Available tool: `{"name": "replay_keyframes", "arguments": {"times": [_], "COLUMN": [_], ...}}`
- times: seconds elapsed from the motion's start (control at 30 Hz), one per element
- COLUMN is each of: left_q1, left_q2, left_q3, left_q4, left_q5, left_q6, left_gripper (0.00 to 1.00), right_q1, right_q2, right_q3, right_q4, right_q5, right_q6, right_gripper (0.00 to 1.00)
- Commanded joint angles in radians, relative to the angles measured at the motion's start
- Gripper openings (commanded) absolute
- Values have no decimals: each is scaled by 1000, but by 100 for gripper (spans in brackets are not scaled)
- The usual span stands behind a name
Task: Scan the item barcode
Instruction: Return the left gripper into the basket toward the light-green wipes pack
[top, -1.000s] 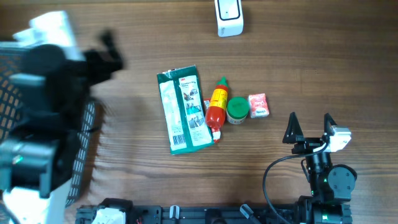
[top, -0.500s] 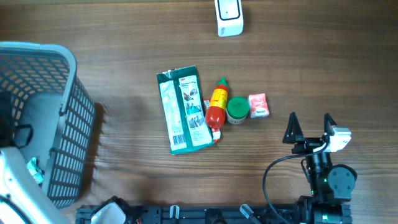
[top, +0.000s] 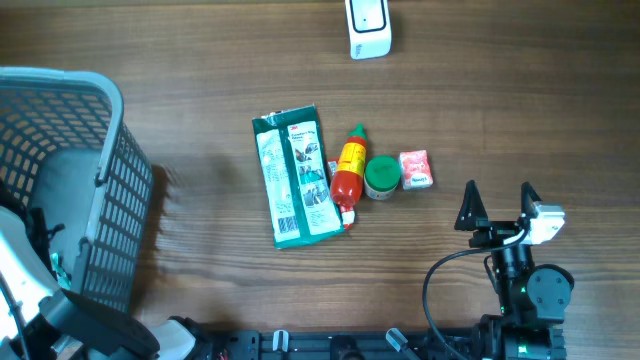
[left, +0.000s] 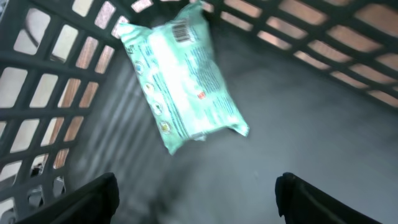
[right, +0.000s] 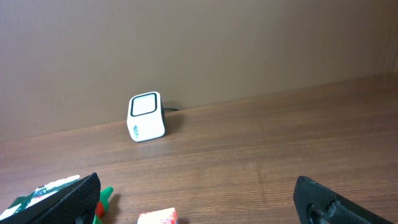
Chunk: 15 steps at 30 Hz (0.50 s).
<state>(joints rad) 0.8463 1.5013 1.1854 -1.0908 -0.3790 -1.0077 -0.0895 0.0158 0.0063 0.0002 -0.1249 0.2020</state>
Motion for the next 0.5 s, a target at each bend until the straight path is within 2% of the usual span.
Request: {"name": "replay_keyframes", "arguments": {"times": [0.0, 0.13, 0.2, 0.3, 0.37, 0.43, 0.47], "left_q1": [10, 10, 10, 10, 10, 10, 10], "left_q2": [2, 17, 27, 30, 31, 37, 40], "left_q3": [-107, -205, -225, -226, -226, -226, -226], "left_q4": [106, 200, 226, 257, 273, 288, 291], "left_q5": [-72, -72, -78, -107, -109, -109, -109], "left_q6": [-21, -22, -22, -21, -21, -21, -21], "left_gripper": [77, 72, 73, 86, 90, 100, 100], "right_q1": [2, 2, 2, 2, 2, 2, 2], "right_q2": [-5, -5, -5, -5, -5, -5, -5], "right_q3": [-1, -1, -1, -1, -1, -1, -1], "right_q4": [6, 6, 6, 6, 6, 6, 6], "right_q5": [13, 13, 14, 14, 14, 14, 14], "right_q6": [8, 8, 9, 9, 8, 9, 8], "right_gripper": [100, 100, 100, 100, 100, 100, 100]}}
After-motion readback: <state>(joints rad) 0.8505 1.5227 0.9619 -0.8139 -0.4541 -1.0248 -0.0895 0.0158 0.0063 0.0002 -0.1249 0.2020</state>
